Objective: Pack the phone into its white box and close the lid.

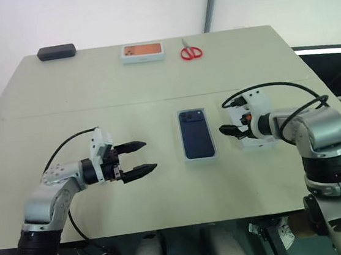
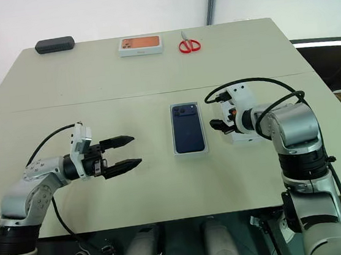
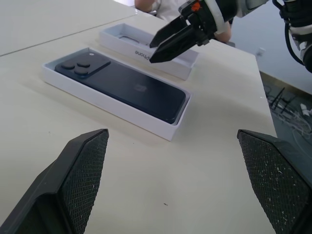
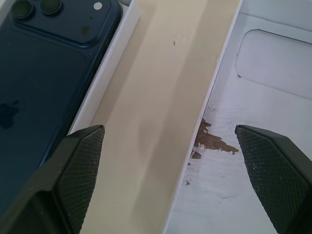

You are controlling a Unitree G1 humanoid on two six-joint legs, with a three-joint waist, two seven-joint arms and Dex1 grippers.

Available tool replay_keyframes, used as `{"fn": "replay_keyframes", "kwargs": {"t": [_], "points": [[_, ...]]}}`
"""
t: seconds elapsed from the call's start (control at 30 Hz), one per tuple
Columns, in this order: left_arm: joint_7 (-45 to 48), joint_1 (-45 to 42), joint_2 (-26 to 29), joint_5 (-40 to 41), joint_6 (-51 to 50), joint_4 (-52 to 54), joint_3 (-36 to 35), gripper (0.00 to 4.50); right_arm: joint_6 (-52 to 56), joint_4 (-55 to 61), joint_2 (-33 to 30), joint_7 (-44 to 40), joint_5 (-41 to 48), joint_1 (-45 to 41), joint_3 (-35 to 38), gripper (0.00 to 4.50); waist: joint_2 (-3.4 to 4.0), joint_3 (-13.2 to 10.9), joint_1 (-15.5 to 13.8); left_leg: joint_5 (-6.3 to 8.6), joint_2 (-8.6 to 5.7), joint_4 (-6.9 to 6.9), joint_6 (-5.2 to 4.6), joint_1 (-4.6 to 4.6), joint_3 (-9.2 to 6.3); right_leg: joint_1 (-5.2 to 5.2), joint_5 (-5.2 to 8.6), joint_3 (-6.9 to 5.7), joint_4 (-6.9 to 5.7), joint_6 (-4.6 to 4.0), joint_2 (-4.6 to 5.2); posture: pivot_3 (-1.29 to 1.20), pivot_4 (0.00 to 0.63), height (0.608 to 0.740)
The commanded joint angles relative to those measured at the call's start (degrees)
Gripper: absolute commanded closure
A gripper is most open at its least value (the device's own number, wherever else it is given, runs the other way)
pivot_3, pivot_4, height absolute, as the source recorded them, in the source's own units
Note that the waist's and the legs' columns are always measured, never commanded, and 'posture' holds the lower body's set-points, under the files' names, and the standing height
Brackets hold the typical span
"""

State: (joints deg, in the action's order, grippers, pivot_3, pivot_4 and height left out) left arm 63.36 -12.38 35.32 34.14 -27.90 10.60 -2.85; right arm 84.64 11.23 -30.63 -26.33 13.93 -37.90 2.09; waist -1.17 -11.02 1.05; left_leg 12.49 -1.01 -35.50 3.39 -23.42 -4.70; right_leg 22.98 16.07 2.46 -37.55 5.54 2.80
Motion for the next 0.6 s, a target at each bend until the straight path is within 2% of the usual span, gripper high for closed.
{"fn": "replay_keyframes", "kwargs": {"t": [0.03, 0.3, 0.43, 0.6], "points": [[-0.65, 0.52, -0.19, -0.28, 1.26, 2.65, 0.34, 0.04, 0.35, -1.64, 0.53, 1.44, 0.27, -1.86, 0.67, 0.01, 0.0, 0.0, 0.0, 0.0, 0.0, 0.0, 0.0, 0.0, 0.0, 0.0, 0.0, 0.0, 0.0, 0.0, 0.0, 0.0, 0.15, 0.74], [-1.76, 0.35, -0.55, -0.22, 1.33, 2.58, 0.33, 0.04, 4.42, -1.1, 3.43, 5.62, -0.05, -2.32, 2.66, 0.01, 0.0, 0.0, 0.13, 0.0, -0.03, 0.0, 0.0, 0.0, 0.01, 0.01, 0.0, 0.01, 0.0, 0.0, -0.03, 0.0, 0.15, 0.74], [-1.58, 0.3, -0.47, -0.9, 2.47, 2.18, 0.54, 0.04, 7.76, -0.34, 6.76, 9.5, -1.28, -2.4, 6.59, 0.01, 0.01, 0.0, 0.04, 0.0, -0.03, 0.0, 0.0, 0.0, 0.0, 0.02, 0.0, 0.0, -0.01, 0.0, -0.04, 0.0, 0.15, 0.74], [-1.85, -0.08, -0.94, -0.93, 2.81, 1.72, 0.78, 0.04, 7.8, 0.05, 7.03, 12.81, -2.6, -2.96, 6.78, 0.01, 0.01, 0.01, -0.04, 0.0, -0.05, 0.0, 0.0, 0.0, 0.0, 0.02, 0.0, 0.01, -0.01, 0.0, -0.02, 0.0, 0.15, 0.74]]}}
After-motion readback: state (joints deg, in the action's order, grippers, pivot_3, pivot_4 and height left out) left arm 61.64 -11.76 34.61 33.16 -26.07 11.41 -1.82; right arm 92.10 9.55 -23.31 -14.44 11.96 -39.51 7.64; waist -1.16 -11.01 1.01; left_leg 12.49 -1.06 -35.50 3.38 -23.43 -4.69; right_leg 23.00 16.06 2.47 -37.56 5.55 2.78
